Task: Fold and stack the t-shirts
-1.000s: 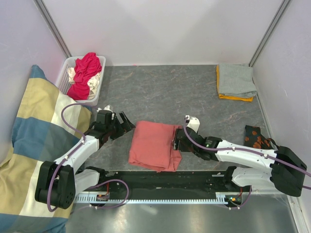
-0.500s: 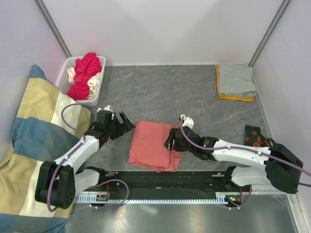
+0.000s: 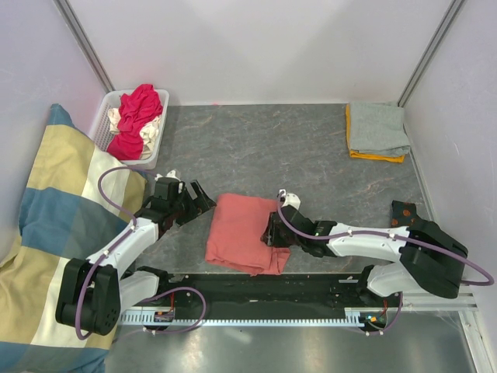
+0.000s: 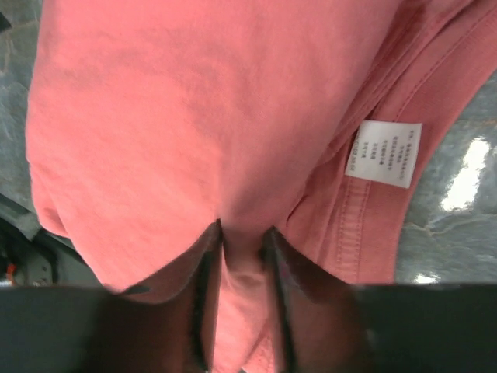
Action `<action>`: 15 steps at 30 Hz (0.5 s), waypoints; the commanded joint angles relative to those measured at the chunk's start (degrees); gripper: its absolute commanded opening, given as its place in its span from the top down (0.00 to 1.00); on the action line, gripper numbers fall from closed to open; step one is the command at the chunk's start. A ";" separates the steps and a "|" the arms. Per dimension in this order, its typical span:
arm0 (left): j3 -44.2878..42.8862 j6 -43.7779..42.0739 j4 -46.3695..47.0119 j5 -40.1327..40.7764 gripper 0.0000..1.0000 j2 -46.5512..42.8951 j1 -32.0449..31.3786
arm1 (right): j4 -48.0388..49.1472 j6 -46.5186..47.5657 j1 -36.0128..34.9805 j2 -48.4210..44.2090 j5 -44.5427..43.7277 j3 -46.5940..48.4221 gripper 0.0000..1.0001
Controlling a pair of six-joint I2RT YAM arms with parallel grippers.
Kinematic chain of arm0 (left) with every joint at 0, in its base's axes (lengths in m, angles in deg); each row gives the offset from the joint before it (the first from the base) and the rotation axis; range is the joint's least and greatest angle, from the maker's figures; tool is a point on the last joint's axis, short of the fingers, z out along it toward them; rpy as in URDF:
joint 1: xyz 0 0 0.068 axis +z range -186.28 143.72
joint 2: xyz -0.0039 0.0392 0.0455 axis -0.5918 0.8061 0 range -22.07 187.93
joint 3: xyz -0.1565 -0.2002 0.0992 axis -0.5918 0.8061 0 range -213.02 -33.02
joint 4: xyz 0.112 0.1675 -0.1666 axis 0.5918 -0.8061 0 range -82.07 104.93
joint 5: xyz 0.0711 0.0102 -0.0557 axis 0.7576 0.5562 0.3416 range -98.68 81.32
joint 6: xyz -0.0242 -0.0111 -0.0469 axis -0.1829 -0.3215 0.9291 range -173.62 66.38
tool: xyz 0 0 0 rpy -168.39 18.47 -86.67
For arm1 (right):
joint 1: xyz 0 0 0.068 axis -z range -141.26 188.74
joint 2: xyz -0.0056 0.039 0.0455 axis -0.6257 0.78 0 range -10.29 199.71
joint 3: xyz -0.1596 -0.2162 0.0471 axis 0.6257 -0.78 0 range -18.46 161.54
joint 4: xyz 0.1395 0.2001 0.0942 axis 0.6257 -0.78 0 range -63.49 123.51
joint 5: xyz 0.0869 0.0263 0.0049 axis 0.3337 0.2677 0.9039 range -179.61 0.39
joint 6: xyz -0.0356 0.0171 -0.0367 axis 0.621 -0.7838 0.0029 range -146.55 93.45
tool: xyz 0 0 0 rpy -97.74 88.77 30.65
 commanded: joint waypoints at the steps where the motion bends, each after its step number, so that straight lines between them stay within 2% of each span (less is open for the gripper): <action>1: 0.41 -1.60 1.14 -0.43 0.00 -1.04 -0.10 | 4.13 0.29 -0.37 2.00 0.38 0.19 0.88; 3: 0.50 -1.60 1.23 -0.43 0.00 -0.95 -0.19 | 2.56 1.95 -0.37 1.92 -0.67 2.03 1.00; 10: 0.68 -1.60 1.23 -0.52 0.00 -1.12 -0.10 | -12.19 7.58 -0.37 -4.76 -8.49 11.95 1.00; 15: 0.77 -1.42 1.32 -0.43 0.00 -1.12 -0.10 | -18.53 7.16 -0.37 -10.37 -10.70 15.74 1.00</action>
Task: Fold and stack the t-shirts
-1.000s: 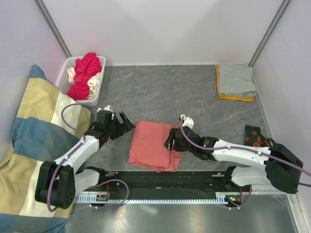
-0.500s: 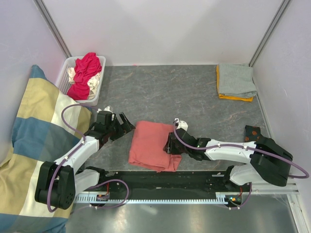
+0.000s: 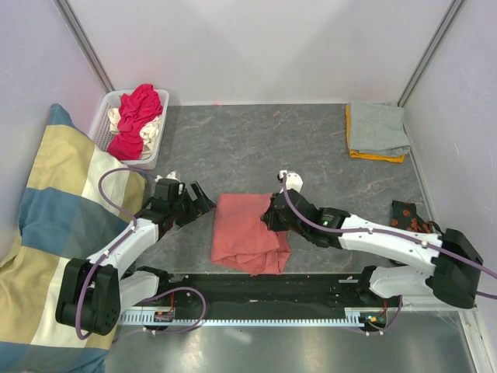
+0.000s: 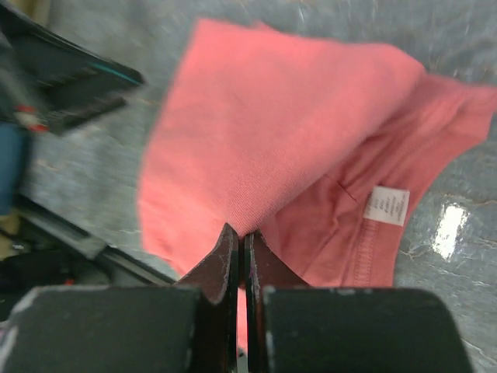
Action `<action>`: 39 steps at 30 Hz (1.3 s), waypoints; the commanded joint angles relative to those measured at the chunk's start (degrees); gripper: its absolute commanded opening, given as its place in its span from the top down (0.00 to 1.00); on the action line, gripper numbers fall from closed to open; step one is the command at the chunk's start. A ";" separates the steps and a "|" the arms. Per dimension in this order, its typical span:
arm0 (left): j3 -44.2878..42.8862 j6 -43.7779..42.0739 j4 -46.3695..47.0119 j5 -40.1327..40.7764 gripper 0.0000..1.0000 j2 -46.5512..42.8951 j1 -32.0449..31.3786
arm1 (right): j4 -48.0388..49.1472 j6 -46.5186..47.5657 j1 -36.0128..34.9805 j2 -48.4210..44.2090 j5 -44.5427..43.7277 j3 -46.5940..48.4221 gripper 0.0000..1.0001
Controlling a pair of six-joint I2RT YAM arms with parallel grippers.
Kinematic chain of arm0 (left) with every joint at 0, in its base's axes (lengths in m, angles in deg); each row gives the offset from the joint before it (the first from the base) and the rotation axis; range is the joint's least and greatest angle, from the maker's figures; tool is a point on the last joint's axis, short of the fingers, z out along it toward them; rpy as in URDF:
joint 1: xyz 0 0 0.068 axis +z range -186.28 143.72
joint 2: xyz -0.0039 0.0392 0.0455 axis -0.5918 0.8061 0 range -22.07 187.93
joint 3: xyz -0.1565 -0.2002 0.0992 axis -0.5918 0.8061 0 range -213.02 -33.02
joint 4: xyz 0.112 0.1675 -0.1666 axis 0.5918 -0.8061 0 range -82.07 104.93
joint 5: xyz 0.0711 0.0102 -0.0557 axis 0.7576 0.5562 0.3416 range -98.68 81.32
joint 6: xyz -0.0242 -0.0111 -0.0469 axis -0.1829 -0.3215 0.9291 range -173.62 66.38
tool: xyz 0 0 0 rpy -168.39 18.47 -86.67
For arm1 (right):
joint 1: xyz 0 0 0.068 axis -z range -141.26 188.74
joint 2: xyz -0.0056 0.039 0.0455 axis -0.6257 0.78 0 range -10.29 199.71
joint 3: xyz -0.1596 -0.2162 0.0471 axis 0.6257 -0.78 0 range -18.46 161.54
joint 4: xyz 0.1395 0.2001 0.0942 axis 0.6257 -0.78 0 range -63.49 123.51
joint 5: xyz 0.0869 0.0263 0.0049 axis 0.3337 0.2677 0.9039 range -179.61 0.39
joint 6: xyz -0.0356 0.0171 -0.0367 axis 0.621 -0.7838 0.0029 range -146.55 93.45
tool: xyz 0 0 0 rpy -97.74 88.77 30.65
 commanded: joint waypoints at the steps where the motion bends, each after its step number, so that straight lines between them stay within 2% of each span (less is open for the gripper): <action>1: 0.13 -1.42 1.32 -0.52 0.00 -0.97 -0.10 | -8.09 0.27 -0.21 -5.71 -4.88 3.46 1.00; 9: -0.13 -1.42 1.67 -1.05 0.00 0.17 -0.10 | -14.08 -5.71 -0.21 -14.76 -4.54 -2.24 1.00; 15: -0.40 -1.42 2.02 -1.66 0.00 1.14 -0.19 | -16.27 -9.57 -0.21 -17.67 -0.15 -8.22 1.00; 16: -0.40 -1.42 2.02 -1.66 0.00 1.40 -0.19 | -17.76 -10.02 -0.30 -17.76 -0.14 -8.84 0.95; 17: -0.48 -1.34 2.20 -1.84 0.00 1.49 -0.19 | -18.82 -10.54 -0.48 -18.02 -0.58 -8.93 0.85; 18: -0.48 -1.42 2.37 -1.84 0.00 1.58 -0.10 | -20.22 -11.07 -0.65 -18.02 -2.23 -8.84 0.60; 21: -0.57 -1.25 2.37 -2.19 0.00 2.10 -0.10 | -26.81 -11.78 -1.36 -17.76 -7.16 -6.48 0.40; 24: -0.75 -1.25 2.72 -2.45 0.00 2.37 -0.19 | -30.25 -10.82 -1.53 -17.85 -10.34 -3.93 0.37; 28: -0.75 -1.51 3.08 -2.63 0.00 2.63 -0.45 | -28.59 -9.49 -1.88 -17.58 -7.01 -4.27 0.36; 32: -0.83 -1.69 3.25 -2.72 0.00 2.63 -1.51 | -28.58 -11.25 -3.55 -17.23 -8.66 -4.63 0.36; 36: -1.10 -1.60 3.60 -2.45 0.00 2.63 -2.39 | -23.16 -8.45 -4.35 -18.63 -11.30 -2.17 0.38; 39: -1.80 -1.77 3.69 -2.89 0.00 3.16 -2.74 | -18.05 -4.14 -4.35 -17.50 -9.47 0.47 0.38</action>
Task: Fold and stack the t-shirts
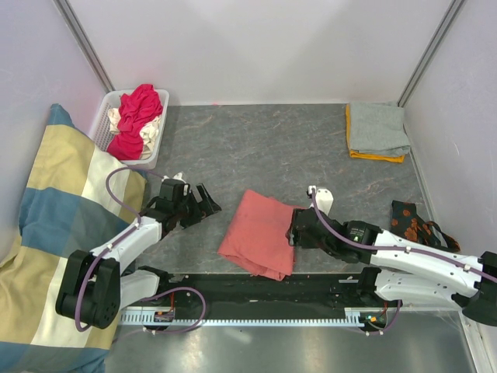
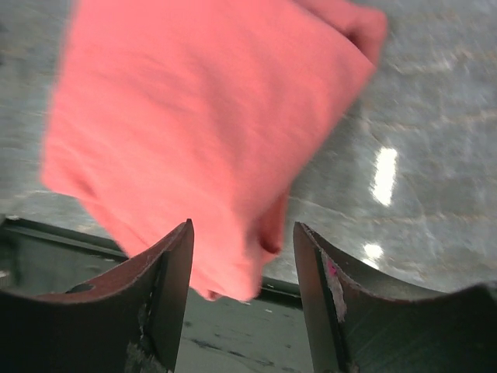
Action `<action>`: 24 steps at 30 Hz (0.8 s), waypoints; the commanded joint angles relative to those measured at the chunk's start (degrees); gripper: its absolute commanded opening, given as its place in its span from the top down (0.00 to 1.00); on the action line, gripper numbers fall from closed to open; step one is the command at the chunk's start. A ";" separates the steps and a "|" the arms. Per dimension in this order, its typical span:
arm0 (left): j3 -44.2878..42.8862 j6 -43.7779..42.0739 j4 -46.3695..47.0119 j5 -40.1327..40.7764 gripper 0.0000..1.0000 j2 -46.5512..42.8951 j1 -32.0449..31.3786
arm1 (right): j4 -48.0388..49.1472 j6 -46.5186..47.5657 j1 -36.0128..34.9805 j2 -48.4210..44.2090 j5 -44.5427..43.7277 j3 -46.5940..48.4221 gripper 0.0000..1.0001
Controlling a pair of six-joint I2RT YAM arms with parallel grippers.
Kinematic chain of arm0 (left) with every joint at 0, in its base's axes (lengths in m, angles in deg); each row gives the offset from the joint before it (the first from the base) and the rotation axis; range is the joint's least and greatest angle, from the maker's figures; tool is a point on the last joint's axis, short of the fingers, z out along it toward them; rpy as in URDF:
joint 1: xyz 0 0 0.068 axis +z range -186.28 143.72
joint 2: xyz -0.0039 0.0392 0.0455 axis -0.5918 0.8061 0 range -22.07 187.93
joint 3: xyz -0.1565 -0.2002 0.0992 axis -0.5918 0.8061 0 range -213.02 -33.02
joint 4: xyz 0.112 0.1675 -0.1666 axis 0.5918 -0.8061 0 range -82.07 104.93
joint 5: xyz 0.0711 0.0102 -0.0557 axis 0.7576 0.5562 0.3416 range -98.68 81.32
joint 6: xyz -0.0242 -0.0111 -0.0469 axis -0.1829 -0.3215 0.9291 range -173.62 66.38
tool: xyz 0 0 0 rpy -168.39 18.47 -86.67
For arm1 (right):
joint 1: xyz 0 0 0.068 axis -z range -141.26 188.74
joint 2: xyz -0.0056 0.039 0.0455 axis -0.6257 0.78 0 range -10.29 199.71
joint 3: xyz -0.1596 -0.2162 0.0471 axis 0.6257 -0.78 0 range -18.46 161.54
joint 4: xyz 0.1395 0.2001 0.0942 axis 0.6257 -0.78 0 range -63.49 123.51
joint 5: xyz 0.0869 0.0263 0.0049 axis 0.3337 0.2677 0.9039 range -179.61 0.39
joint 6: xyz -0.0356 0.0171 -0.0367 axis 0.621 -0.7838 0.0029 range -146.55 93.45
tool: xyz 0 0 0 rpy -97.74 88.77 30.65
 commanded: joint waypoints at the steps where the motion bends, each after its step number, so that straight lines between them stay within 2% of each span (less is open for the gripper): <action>1: -1.98 -1.77 2.23 -1.39 0.00 0.56 -0.58 | 9.65 6.16 -0.30 0.84 0.15 5.83 0.37; 5: -1.89 -1.86 2.23 -1.39 0.00 0.47 -0.93 | 20.18 8.89 -0.30 2.17 5.35 2.33 0.32; 8: -1.63 -1.95 2.14 -1.65 0.00 0.30 -0.84 | 25.72 7.14 -0.30 2.43 6.58 -1.19 0.32; 11: -1.01 -1.86 2.14 -1.47 0.00 -0.23 -0.93 | 29.86 3.02 -0.30 2.17 7.20 -8.73 0.32; 17: -0.66 -1.86 2.23 -1.47 0.00 0.47 -0.93 | 32.86 -5.51 -0.30 2.69 8.86 -19.81 0.32; 20: -0.48 -1.69 2.84 -1.74 0.00 0.82 -0.93 | 35.75 -6.66 -0.30 4.36 9.57 -24.30 0.32; 24: -0.22 -1.60 2.84 -2.09 0.00 1.00 -0.93 | 36.82 -5.70 -0.30 9.01 10.18 -24.76 0.31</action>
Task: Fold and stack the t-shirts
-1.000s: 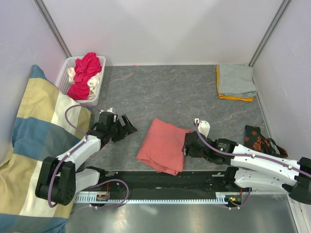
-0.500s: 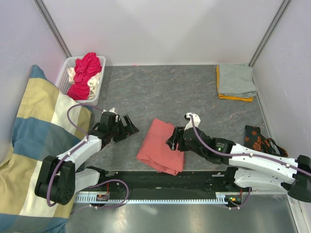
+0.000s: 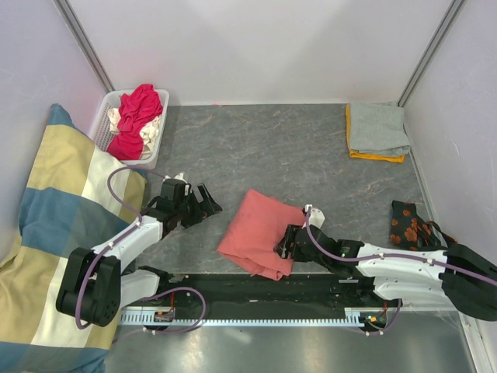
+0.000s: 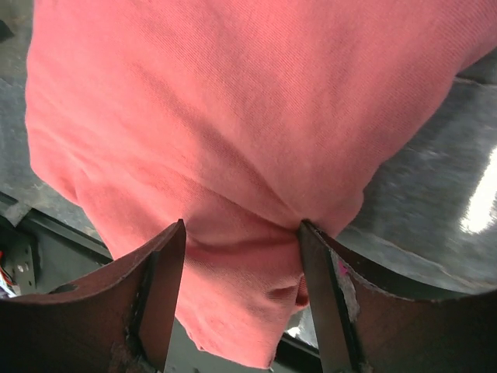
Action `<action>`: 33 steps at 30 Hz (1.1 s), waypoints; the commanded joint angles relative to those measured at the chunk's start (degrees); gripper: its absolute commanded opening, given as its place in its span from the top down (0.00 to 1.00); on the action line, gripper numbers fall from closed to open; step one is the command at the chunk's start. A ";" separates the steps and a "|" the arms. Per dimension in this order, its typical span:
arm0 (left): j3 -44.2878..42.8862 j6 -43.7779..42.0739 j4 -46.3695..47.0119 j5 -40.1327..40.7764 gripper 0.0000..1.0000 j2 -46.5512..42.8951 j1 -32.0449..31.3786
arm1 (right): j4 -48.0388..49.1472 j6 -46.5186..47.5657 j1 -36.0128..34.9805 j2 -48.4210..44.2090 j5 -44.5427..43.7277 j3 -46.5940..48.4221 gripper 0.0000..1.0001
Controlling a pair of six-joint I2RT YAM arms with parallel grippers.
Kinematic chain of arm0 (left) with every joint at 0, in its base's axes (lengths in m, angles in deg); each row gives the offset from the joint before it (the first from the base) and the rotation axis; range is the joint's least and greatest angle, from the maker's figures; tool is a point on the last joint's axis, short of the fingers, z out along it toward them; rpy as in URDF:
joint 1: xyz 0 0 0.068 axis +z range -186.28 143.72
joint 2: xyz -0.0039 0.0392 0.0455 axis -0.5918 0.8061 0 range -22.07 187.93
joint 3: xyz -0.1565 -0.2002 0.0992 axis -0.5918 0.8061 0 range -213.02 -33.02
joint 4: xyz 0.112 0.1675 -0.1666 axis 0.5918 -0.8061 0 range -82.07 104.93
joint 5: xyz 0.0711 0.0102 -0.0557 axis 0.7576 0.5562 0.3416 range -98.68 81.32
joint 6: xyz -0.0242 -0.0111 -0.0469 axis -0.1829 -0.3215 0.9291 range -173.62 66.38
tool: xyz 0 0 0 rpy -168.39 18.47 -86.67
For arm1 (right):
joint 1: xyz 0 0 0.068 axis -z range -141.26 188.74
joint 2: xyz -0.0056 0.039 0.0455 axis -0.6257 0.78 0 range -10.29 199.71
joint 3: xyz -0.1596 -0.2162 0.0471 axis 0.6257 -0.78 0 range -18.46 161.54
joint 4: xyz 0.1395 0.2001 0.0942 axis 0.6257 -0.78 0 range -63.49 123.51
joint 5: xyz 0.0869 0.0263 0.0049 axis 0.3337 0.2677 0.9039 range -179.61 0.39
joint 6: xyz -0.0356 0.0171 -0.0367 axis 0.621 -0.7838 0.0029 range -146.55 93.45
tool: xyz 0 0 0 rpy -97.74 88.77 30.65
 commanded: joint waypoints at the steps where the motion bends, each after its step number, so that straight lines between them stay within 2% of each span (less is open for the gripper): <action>1: -0.02 -1.66 2.19 -1.72 0.00 0.02 -0.25 | 0.09 -0.50 -0.28 4.74 1.92 -0.50 0.30; 8: -0.37 -1.75 2.45 -2.24 0.00 -0.78 -0.34 | -11.60 3.81 -0.37 -3.06 -0.80 11.54 0.29; 13: -1.86 -2.80 4.56 -3.38 0.00 1.76 -2.00 | -20.57 4.17 -0.37 -8.35 -2.12 17.96 0.28; 18: -4.94 -3.95 7.72 -3.83 0.00 6.86 -8.68 | -27.07 2.94 -0.37 -13.88 -6.06 17.45 0.27; 23: -7.49 -3.78 10.89 -3.92 0.00 13.01 -14.74 | -29.10 -0.22 -0.37 -16.52 -7.39 14.37 0.25; 30: -9.07 -4.65 10.37 -2.78 0.00 14.25 -16.25 | -27.96 -5.06 -0.37 -17.41 -8.71 9.28 0.24; 33: -10.56 -6.05 5.90 -0.58 0.00 12.59 -16.33 | -28.13 -5.76 -0.45 -17.32 -9.06 9.01 0.23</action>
